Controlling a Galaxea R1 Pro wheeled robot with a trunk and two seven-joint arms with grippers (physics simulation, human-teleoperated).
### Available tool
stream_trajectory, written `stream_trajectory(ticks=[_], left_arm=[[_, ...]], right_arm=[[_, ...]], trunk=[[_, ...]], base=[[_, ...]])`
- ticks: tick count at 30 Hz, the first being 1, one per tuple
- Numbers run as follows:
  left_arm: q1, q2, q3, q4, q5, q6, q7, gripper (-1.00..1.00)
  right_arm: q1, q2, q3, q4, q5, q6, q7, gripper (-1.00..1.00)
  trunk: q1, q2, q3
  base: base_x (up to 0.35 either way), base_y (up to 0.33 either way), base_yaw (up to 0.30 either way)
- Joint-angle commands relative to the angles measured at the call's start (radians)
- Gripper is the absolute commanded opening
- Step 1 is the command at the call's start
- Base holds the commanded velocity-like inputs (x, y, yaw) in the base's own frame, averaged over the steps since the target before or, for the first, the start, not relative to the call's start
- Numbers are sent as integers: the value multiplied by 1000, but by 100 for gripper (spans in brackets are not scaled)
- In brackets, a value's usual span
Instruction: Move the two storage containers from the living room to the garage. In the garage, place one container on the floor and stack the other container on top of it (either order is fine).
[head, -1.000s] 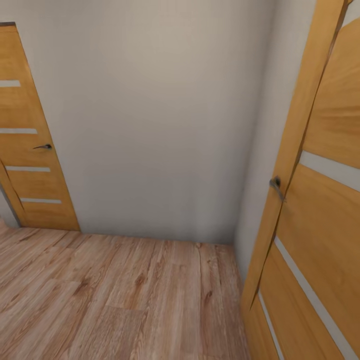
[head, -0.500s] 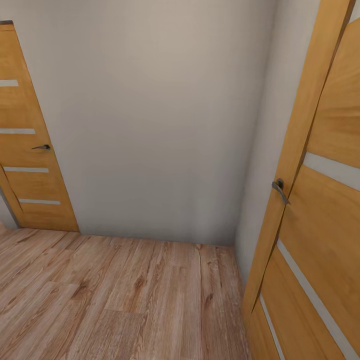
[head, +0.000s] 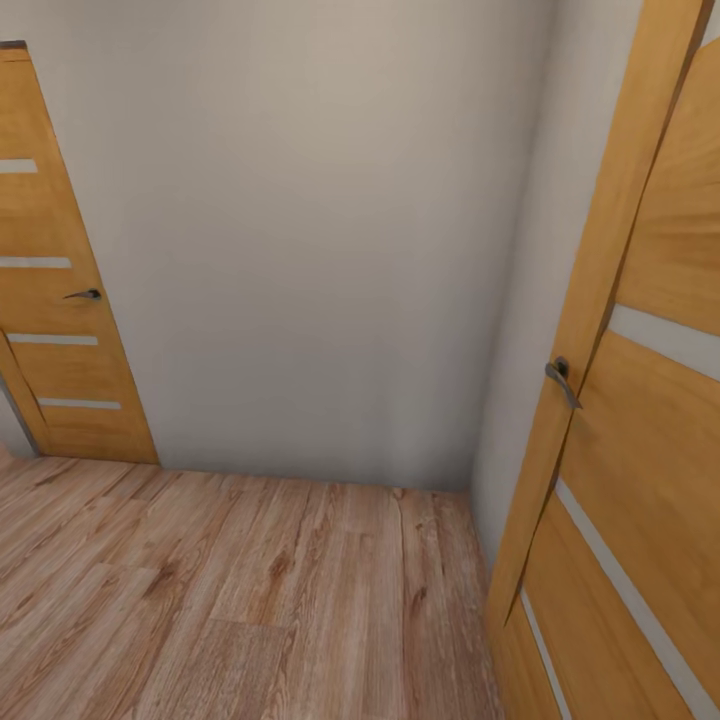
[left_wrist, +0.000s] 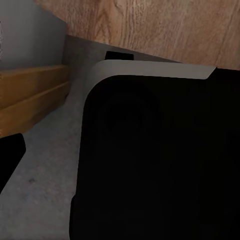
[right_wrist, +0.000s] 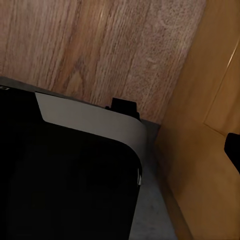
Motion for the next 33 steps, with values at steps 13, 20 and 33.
stream_trajectory(ticks=[13, 20, 33], left_arm=[[0, -1, 2, 0, 8, -2, -1, 100], [0, 0, 2, 0, 9, -2, -1, 100], [0, 0, 2, 2, 10, -1, -1, 100]], right_arm=[[-1, 0, 7, 3, -10, -6, 6, 100], [-1, 0, 7, 3, -10, -6, 6, 100], [0, 0, 7, 3, -10, -6, 6, 100]], trunk=[[0, -1, -1], [0, -1, -1], [0, -1, -1]], base=[[0, 28, 0], [45, 4, 0], [296, 0, 0]])
